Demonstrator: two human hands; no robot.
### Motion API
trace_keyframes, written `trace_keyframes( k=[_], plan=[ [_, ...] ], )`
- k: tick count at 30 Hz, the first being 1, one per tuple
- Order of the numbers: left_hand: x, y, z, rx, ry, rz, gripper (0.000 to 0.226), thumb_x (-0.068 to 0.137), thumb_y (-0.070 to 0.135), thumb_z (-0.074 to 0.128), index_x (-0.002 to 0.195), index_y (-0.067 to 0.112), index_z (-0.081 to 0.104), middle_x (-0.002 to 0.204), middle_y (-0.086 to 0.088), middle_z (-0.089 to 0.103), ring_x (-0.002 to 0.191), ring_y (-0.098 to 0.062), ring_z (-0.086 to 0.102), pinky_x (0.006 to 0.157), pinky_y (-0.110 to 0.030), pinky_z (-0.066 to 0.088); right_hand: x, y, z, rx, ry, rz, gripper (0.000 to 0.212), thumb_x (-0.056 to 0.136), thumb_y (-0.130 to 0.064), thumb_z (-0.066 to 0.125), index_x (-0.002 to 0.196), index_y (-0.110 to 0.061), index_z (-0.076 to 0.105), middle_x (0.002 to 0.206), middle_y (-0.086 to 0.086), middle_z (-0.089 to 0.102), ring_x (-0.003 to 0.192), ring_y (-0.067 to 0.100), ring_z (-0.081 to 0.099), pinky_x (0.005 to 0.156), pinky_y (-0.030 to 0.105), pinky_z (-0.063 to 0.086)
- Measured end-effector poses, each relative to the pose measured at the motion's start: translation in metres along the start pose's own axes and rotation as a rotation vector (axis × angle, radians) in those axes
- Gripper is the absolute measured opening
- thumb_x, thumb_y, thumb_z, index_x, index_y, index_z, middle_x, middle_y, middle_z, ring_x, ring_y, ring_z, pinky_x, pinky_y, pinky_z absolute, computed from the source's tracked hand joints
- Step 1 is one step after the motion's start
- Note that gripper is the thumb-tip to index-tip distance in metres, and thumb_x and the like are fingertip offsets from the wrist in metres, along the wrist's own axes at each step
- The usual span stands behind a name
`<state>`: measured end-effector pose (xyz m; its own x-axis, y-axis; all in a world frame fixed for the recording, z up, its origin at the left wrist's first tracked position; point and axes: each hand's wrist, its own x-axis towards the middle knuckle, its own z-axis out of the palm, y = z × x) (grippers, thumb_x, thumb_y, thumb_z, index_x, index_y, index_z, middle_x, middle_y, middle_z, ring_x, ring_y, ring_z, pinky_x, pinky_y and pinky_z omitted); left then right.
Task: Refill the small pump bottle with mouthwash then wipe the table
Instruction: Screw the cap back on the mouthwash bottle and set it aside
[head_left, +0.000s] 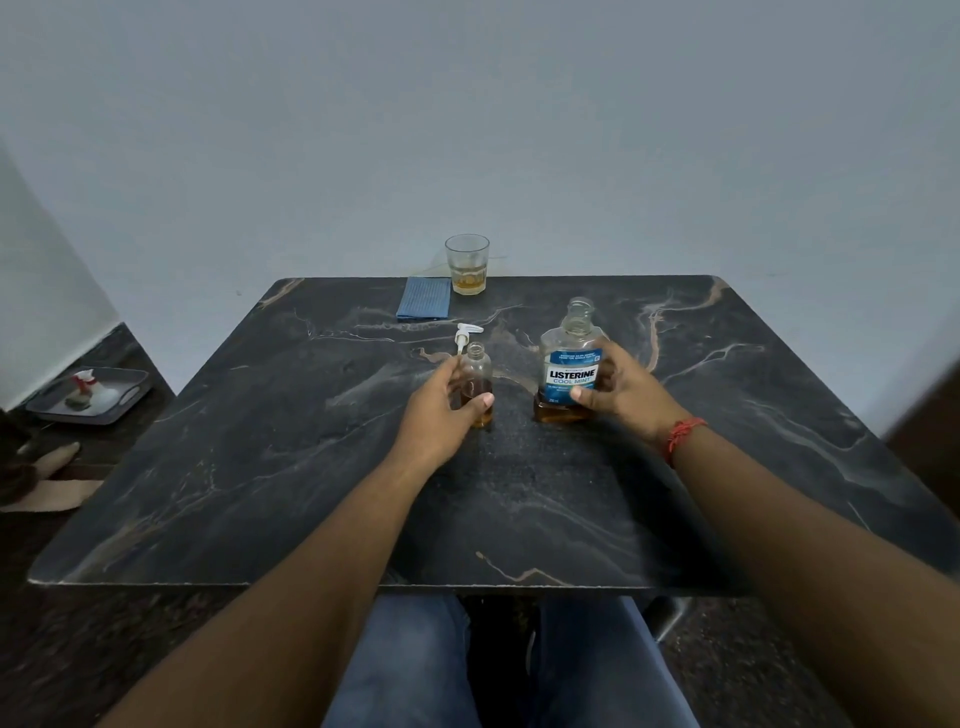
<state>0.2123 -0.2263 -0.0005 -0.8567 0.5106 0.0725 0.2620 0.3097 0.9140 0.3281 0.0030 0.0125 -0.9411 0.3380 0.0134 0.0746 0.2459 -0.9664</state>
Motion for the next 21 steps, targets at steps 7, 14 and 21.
trace_keyframes(
  k=[7, 14, 21],
  plan=[
    [-0.005, -0.003, -0.008, 0.120, 0.034, 0.064, 0.068, 0.092, 0.031, 0.072, 0.151, 0.028, 0.039, 0.154, 0.003, 0.045, 0.142, -0.017, 0.040, 0.108, -0.031, 0.032, -0.007, 0.008, -0.028, -0.071, 0.090, -0.048, 0.068, 0.085, -0.004, 0.072, 0.144, -0.020, 0.043, 0.129, -0.004, 0.062, 0.126, 0.012, 0.054, 0.112, 0.033, 0.038],
    [-0.004, -0.013, -0.010, 0.147, 0.045, 0.075, 0.070, 0.089, 0.037, 0.074, 0.150, 0.031, 0.040, 0.156, 0.005, 0.044, 0.144, -0.017, 0.037, 0.113, -0.040, 0.033, 0.003, 0.030, -0.049, -0.353, 0.429, -0.007, 0.040, 0.085, -0.008, 0.074, 0.123, -0.013, 0.061, 0.114, 0.003, 0.067, 0.111, 0.019, 0.063, 0.102, 0.032, 0.047],
    [-0.001, -0.014, -0.009, 0.173, 0.039, 0.078, 0.075, 0.088, 0.036, 0.075, 0.152, 0.031, 0.036, 0.157, 0.003, 0.041, 0.146, -0.019, 0.035, 0.115, -0.040, 0.031, 0.023, 0.034, -0.053, -0.717, 0.450, 0.065, 0.045, 0.085, -0.026, 0.075, 0.125, -0.012, 0.061, 0.121, 0.006, 0.067, 0.110, 0.022, 0.061, 0.099, 0.038, 0.049]
  ],
)
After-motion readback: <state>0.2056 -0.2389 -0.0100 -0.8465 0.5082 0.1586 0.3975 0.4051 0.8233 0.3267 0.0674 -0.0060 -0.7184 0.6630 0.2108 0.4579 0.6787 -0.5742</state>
